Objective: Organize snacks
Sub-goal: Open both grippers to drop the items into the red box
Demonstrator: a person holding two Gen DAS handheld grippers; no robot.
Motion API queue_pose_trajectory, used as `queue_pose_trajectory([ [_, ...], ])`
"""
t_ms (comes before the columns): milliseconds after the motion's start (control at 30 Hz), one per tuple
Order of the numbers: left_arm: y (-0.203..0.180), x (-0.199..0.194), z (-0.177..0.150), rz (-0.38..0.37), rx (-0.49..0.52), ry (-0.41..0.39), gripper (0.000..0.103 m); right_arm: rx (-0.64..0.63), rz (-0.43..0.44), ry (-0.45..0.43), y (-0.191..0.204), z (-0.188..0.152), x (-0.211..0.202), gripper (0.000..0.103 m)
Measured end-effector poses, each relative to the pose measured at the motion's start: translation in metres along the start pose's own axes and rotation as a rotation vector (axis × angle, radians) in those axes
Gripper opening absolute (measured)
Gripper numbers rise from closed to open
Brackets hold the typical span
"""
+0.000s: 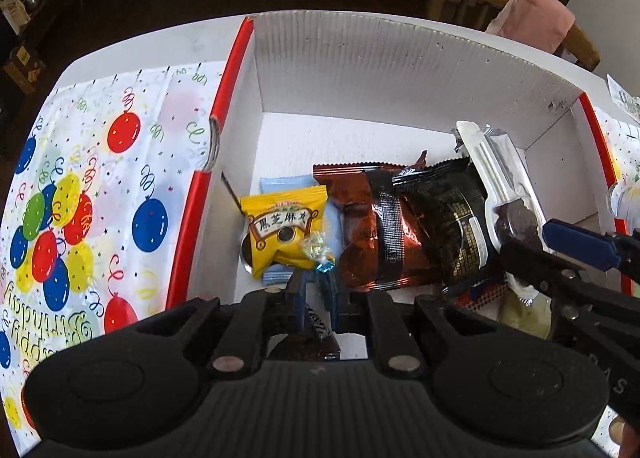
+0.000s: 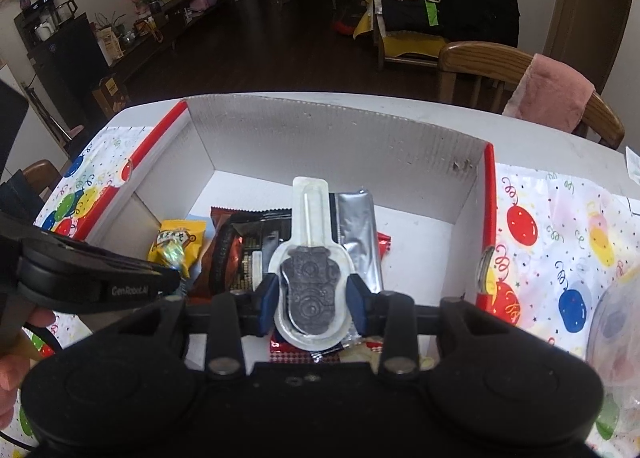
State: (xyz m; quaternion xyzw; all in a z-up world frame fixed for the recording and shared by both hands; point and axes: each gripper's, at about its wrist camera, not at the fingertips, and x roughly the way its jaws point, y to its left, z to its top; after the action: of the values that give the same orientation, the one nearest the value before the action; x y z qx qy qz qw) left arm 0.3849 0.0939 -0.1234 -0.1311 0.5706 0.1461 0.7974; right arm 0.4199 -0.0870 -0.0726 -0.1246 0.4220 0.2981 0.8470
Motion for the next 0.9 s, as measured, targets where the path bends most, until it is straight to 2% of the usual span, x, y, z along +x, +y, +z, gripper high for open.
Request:
queue_pose_trajectory([
  [167,0.004,-0.006,-0.009,0.001,-0.003,-0.023,0.011,0.02,0.007,-0.019,-0.003,-0.002,-0.008,0.042],
  [300,0.006,-0.017,-0.02,-0.008,-0.003,-0.056,0.014,0.019,0.021,-0.037,-0.002,-0.007,-0.019,0.043],
  [400,0.006,-0.03,-0.028,-0.016,0.005,-0.093,0.022,0.001,0.025,-0.053,0.003,-0.013,-0.03,0.045],
  [600,0.006,-0.062,-0.048,-0.043,0.023,-0.174,0.032,-0.049,0.035,-0.104,0.016,-0.025,-0.057,0.055],
  [700,0.004,-0.081,-0.061,-0.054,0.041,-0.229,0.05,-0.059,0.047,-0.137,0.02,-0.033,-0.074,0.065],
  [733,0.004,-0.087,-0.065,-0.054,0.041,-0.247,0.063,-0.054,0.053,-0.147,0.021,-0.035,-0.079,0.068],
  [767,0.005,-0.093,-0.069,-0.056,0.04,-0.265,0.07,-0.053,0.063,-0.154,0.021,-0.038,-0.084,0.071],
  [900,0.009,-0.111,-0.083,-0.052,0.037,-0.3,0.071,-0.037,0.082,-0.184,0.021,-0.047,-0.102,0.08],
])
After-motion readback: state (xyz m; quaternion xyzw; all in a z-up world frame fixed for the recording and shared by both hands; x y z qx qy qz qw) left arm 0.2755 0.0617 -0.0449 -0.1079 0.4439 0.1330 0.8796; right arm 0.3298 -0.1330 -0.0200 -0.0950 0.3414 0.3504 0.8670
